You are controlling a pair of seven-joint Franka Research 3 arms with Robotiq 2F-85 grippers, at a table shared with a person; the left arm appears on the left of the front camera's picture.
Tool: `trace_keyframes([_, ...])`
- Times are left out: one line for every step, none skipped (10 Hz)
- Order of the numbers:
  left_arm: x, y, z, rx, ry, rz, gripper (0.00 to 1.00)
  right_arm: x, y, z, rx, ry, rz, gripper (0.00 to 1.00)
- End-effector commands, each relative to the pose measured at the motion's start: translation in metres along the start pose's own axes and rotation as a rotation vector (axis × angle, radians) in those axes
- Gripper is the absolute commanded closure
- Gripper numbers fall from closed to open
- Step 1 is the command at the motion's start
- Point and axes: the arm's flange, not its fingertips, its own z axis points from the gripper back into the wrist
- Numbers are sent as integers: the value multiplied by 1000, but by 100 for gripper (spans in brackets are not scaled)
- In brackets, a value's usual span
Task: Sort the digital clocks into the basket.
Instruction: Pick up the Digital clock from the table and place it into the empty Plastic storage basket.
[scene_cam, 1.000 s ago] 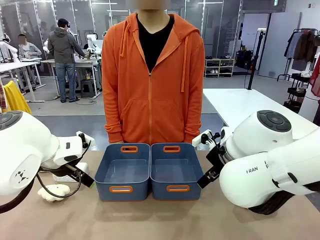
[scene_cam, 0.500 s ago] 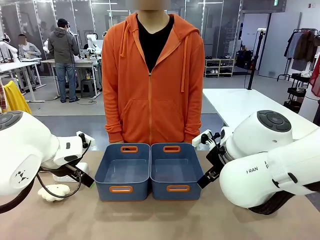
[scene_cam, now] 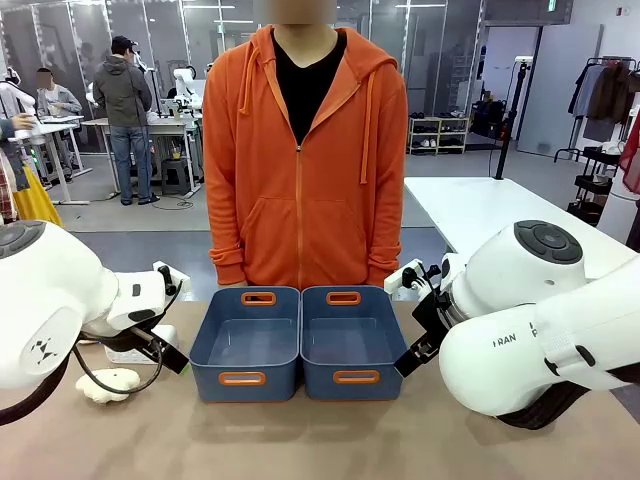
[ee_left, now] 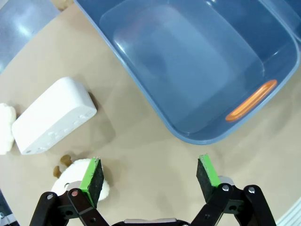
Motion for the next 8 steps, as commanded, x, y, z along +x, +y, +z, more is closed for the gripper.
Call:
trace_keyframes([24,23,52,-100,-31,-44,0,7,-25,33,59,-53,-6,0])
trace_keyframes([27,38,87,-174,-57,-66,0,5,-47,64,111,-83,-4,0])
trace_keyframes([25,63,133,-222,-82,-97,0,-3,-77,97,154,-108,-8,0])
trace_keyframes([13,91,177,-292,-100,-137,0,-15,-103,126,187,-164,-44,0])
trace_keyframes([-2,119,210,-322,-145,-147,0,-33,-126,152,271,-211,-27,0])
trace_keyframes([-20,137,235,-351,-189,-171,0,-54,-146,173,301,-253,-13,0])
trace_keyframes([-43,151,258,-347,-224,-168,0,-79,-158,194,297,-288,-11,0])
trace_keyframes([-58,162,268,-339,-259,-140,0,-96,-163,211,267,-338,-21,0])
